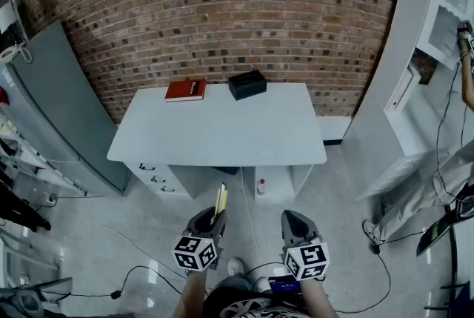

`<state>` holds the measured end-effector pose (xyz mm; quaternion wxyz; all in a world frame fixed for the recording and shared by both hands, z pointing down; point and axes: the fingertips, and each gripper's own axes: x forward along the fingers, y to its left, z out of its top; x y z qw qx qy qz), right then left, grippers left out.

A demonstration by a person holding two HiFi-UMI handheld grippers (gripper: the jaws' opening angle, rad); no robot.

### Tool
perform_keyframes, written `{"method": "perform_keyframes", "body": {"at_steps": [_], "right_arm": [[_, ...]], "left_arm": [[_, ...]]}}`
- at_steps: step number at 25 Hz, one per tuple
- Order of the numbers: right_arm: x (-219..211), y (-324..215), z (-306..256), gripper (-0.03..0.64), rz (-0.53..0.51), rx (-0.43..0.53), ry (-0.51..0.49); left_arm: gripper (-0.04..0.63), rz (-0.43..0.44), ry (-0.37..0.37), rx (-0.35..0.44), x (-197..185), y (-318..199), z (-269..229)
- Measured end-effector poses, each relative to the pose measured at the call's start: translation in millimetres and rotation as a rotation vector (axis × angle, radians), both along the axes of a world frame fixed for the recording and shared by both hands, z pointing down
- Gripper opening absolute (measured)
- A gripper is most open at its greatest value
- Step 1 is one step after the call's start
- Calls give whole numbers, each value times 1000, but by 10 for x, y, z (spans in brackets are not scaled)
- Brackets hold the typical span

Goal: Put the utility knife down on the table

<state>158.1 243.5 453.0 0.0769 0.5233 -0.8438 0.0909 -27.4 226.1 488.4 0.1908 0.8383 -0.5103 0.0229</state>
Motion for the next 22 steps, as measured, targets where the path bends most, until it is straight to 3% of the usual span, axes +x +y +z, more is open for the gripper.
{"method": "perform_keyframes", "body": {"at_steps": [8,13,22], "right_arm": [[-39,37,-29,0,-20,10,8],[-127,-115,70,0,-49,-36,-51],[-299,-1120,376,0,-42,-88,-24]], "left_arm": [[124,-16,-1,19,-54,38,-103],[124,-31,-9,24,-144,-56,-87],[124,-38,-4,9,-358,-1048,90]]}}
